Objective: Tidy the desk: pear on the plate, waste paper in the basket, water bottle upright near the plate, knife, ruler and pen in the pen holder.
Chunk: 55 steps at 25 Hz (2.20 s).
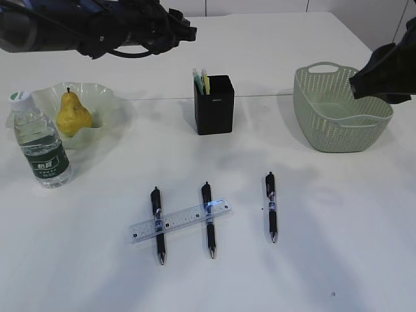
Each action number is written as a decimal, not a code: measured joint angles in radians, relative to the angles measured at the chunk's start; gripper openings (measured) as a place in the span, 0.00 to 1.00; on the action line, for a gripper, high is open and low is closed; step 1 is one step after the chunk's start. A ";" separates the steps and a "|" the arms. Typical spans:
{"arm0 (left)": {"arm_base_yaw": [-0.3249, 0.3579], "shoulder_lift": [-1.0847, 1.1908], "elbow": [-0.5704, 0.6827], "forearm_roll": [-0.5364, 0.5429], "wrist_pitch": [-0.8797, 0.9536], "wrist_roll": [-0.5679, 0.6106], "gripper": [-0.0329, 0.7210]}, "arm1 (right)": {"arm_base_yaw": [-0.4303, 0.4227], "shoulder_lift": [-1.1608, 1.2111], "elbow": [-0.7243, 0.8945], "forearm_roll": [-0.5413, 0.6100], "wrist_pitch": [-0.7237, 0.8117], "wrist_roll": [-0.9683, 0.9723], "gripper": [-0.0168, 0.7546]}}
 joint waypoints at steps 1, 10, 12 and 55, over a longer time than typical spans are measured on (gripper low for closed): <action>0.000 -0.011 0.000 0.008 0.036 0.000 0.46 | 0.000 0.000 0.000 0.000 0.000 0.000 0.34; 0.000 -0.073 0.000 0.079 0.253 0.008 0.46 | 0.000 0.000 0.000 0.000 0.001 0.000 0.34; 0.000 -0.085 0.000 0.080 0.272 0.026 0.46 | 0.000 0.000 0.000 0.000 0.001 0.000 0.34; 0.070 -0.294 0.000 -0.448 1.284 0.394 0.40 | 0.065 0.000 -0.022 0.105 0.249 -0.259 0.34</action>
